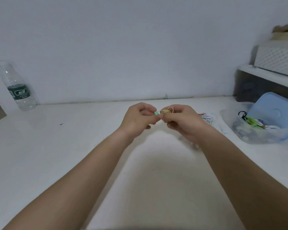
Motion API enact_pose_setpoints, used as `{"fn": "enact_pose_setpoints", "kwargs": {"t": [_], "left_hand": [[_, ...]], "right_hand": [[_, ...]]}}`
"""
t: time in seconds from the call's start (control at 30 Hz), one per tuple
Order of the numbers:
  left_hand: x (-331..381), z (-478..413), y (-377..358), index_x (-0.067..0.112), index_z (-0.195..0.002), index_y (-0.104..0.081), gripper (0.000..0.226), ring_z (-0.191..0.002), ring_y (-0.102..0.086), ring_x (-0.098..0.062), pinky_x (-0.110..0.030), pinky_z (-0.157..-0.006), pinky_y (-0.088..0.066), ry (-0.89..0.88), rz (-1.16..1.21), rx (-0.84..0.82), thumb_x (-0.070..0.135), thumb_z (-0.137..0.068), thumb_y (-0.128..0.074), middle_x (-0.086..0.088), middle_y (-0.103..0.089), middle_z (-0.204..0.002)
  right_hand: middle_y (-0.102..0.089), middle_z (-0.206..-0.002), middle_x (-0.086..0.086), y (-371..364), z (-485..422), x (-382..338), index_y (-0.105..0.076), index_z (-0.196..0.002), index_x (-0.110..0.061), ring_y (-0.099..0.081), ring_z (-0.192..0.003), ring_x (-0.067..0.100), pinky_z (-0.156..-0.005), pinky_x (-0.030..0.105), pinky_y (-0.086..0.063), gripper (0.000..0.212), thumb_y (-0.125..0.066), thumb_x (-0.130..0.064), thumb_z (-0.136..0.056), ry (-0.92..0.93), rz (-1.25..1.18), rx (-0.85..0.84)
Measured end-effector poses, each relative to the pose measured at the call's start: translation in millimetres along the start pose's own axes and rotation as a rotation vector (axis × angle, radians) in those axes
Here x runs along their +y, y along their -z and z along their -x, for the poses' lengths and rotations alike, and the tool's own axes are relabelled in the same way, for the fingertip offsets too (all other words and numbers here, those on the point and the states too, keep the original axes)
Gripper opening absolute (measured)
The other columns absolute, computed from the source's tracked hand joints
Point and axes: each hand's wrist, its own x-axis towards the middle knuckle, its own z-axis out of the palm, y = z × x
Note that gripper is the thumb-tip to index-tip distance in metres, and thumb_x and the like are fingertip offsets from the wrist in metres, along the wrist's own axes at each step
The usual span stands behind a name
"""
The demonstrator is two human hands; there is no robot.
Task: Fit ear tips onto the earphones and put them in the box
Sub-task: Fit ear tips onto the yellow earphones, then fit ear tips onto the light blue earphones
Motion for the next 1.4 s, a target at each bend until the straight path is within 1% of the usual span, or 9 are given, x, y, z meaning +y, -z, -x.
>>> {"fn": "enact_pose_setpoints", "kwargs": {"t": [0.3, 0.57, 0.7, 0.83, 0.93, 1.03, 1.1, 1.3, 1.4], "left_hand": [[51, -20, -136, 0.012, -0.099, -0.069, 0.020, -0.056, -0.059, -0.006, -0.017, -0.051, -0.045, -0.067, 0.076, -0.105, 0.006, -0.081, -0.077, -0.004, -0.068, -0.081], [70, -61, -260, 0.021, -0.086, -0.065, 0.021, -0.070, -0.064, -0.012, -0.024, -0.068, -0.048, -0.136, -0.042, -0.170, 0.013, -0.077, -0.083, 0.002, -0.068, -0.076], [70, -90, -286, 0.019, -0.093, -0.066, 0.021, -0.081, -0.068, -0.016, -0.024, -0.069, -0.050, -0.160, -0.166, -0.150, 0.019, -0.079, -0.082, 0.003, -0.069, -0.082], [58, -110, -284, 0.019, -0.106, -0.073, 0.023, -0.096, -0.068, -0.017, -0.029, -0.090, -0.051, -0.158, -0.393, -0.162, 0.023, -0.084, -0.078, -0.002, -0.073, -0.104], [51, -109, -269, 0.016, -0.108, -0.075, 0.017, -0.093, -0.062, -0.007, -0.017, -0.085, -0.044, -0.190, -0.369, -0.103, 0.017, -0.092, -0.067, 0.003, -0.072, -0.104], [46, -100, -246, 0.020, -0.096, -0.076, 0.017, -0.080, -0.060, -0.001, -0.002, -0.064, -0.041, -0.197, -0.348, -0.051, 0.014, -0.093, -0.061, 0.011, -0.068, -0.088], [41, -90, -225, 0.023, -0.091, -0.075, 0.018, -0.080, -0.062, -0.001, -0.001, -0.060, -0.040, -0.187, -0.355, -0.029, 0.013, -0.091, -0.060, 0.012, -0.069, -0.087], [19, -65, -167, 0.025, -0.093, -0.073, 0.017, -0.083, -0.063, -0.008, -0.015, -0.066, -0.041, -0.173, -0.522, 0.038, 0.012, -0.087, -0.063, 0.011, -0.068, -0.089], [2, -53, -145, 0.023, -0.096, -0.074, 0.017, -0.086, -0.060, -0.012, -0.023, -0.073, -0.041, -0.159, -0.601, 0.035, 0.013, -0.089, -0.063, 0.008, -0.067, -0.095]], "right_hand": [[-0.069, -0.078, -0.001, 125, 52, -35, -0.072, -0.098, -0.012, -0.061, -0.068, 0.011, -0.056, 0.020, -0.047, 0.025, -0.083, -0.015, -0.076, -0.001, 0.039, 0.229], [-0.057, -0.055, -0.012, 238, 63, -41, -0.071, -0.092, -0.007, -0.053, -0.055, 0.007, -0.056, 0.020, -0.047, 0.025, -0.087, -0.014, -0.075, 0.057, 0.297, 0.473], [-0.071, -0.080, -0.001, 268, 42, -39, -0.072, -0.100, -0.010, -0.064, -0.072, 0.011, -0.061, 0.022, -0.050, 0.035, -0.089, -0.024, -0.073, 0.046, 0.457, 0.520], [-0.071, -0.110, 0.004, 279, 22, -37, -0.068, -0.118, -0.015, -0.066, -0.096, 0.018, -0.073, 0.028, -0.052, 0.034, -0.075, -0.019, -0.085, 0.035, 0.745, 0.600], [-0.070, -0.114, 0.004, 276, 19, -33, -0.072, -0.112, -0.015, -0.063, -0.108, 0.020, -0.096, 0.033, -0.050, 0.027, -0.057, -0.007, -0.091, 0.070, 0.776, 0.631], [-0.073, -0.096, 0.003, 262, 22, -29, -0.073, -0.093, -0.022, -0.068, -0.091, 0.018, -0.081, 0.031, -0.056, 0.022, -0.056, -0.008, -0.090, 0.065, 0.703, 0.552], [-0.072, -0.084, 0.001, 243, 26, -28, -0.072, -0.086, -0.024, -0.067, -0.077, 0.015, -0.067, 0.028, -0.053, 0.021, -0.057, -0.010, -0.091, 0.089, 0.684, 0.493], [-0.071, -0.076, -0.004, 188, 22, -15, -0.072, -0.081, -0.025, -0.069, -0.076, 0.013, -0.071, 0.025, -0.051, 0.022, -0.061, -0.008, -0.089, 0.105, 0.680, 0.328], [-0.067, -0.085, -0.008, 163, 21, -7, -0.075, -0.093, -0.023, -0.062, -0.083, 0.010, -0.077, 0.021, -0.044, 0.023, -0.058, -0.008, -0.090, 0.106, 0.848, 0.290]]}}
